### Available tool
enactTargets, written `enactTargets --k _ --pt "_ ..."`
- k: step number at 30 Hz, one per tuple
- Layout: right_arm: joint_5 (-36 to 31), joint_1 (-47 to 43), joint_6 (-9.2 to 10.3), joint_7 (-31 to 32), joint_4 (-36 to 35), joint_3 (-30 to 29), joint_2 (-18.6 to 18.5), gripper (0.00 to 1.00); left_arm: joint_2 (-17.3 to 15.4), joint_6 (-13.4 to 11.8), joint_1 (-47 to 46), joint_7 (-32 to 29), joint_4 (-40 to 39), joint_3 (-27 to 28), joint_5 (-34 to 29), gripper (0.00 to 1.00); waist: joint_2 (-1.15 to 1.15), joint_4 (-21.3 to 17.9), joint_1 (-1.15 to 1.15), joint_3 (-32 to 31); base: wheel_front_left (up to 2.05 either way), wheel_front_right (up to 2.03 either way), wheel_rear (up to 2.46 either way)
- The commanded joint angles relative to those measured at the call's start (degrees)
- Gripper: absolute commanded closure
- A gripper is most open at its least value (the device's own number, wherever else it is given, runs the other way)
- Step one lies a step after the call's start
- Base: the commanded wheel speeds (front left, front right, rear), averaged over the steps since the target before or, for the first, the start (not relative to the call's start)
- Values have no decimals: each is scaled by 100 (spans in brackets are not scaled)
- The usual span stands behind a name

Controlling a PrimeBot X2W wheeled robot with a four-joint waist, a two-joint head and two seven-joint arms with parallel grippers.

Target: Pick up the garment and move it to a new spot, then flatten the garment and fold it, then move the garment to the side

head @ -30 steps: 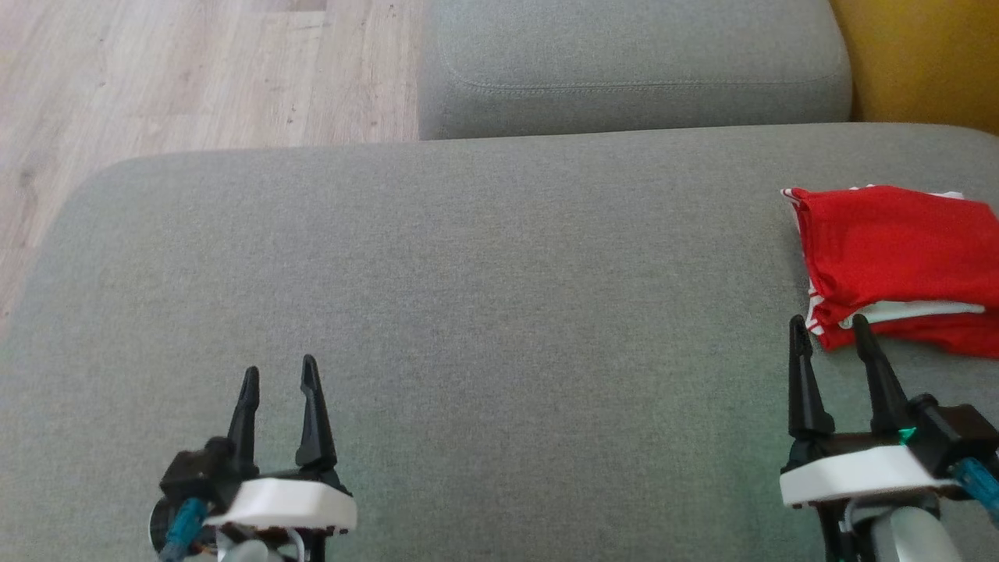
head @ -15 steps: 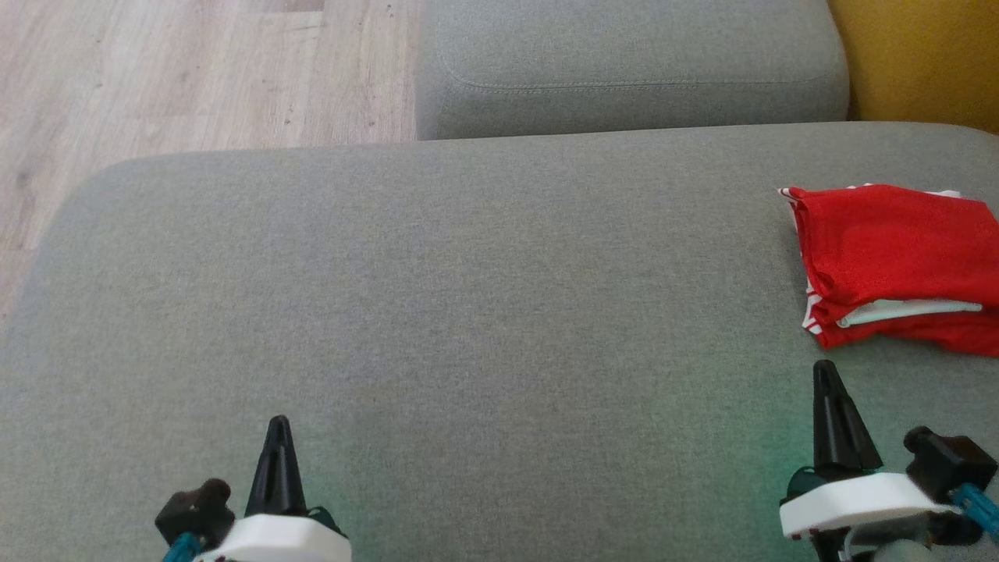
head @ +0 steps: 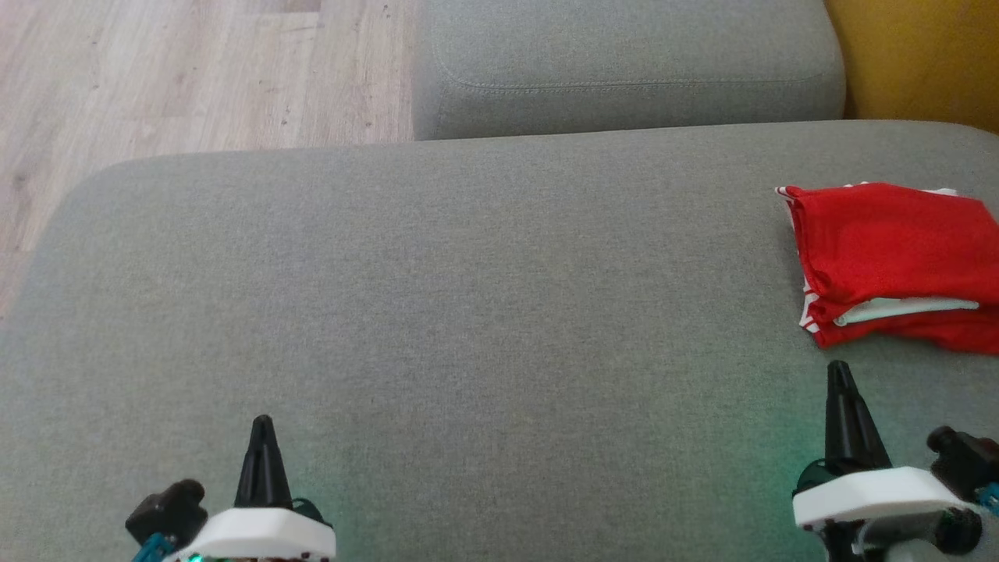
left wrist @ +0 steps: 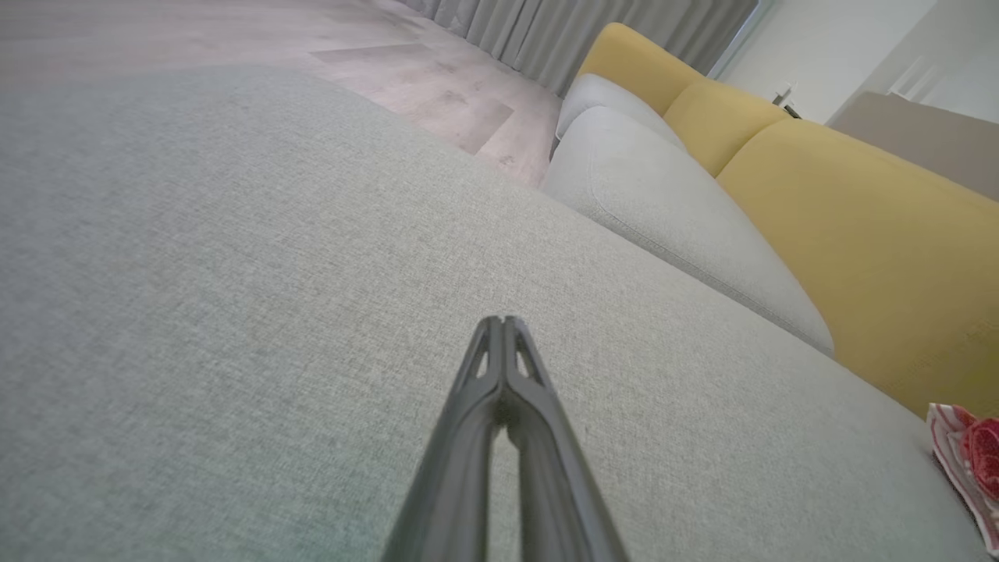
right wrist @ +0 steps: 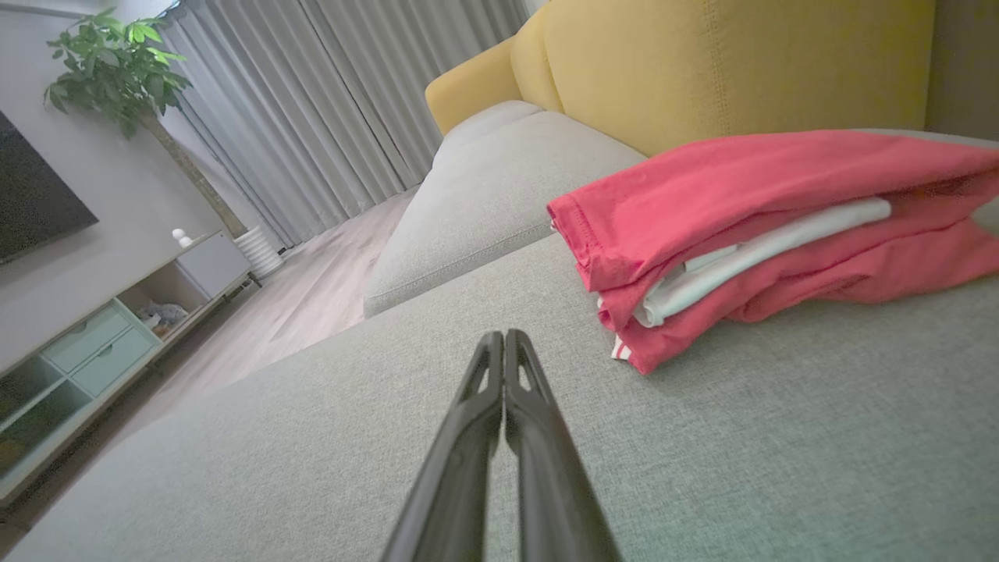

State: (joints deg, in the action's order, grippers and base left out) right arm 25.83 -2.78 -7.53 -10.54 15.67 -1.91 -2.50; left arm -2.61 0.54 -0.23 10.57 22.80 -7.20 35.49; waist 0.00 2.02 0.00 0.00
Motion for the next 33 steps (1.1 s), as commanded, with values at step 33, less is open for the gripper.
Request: enactTargets --k 33 --pt "2240 487 2 535 -182 -114 -64 100 -12 237 -387 -567 -416 516 1880 100 0 -65 0 6 0 0 0"
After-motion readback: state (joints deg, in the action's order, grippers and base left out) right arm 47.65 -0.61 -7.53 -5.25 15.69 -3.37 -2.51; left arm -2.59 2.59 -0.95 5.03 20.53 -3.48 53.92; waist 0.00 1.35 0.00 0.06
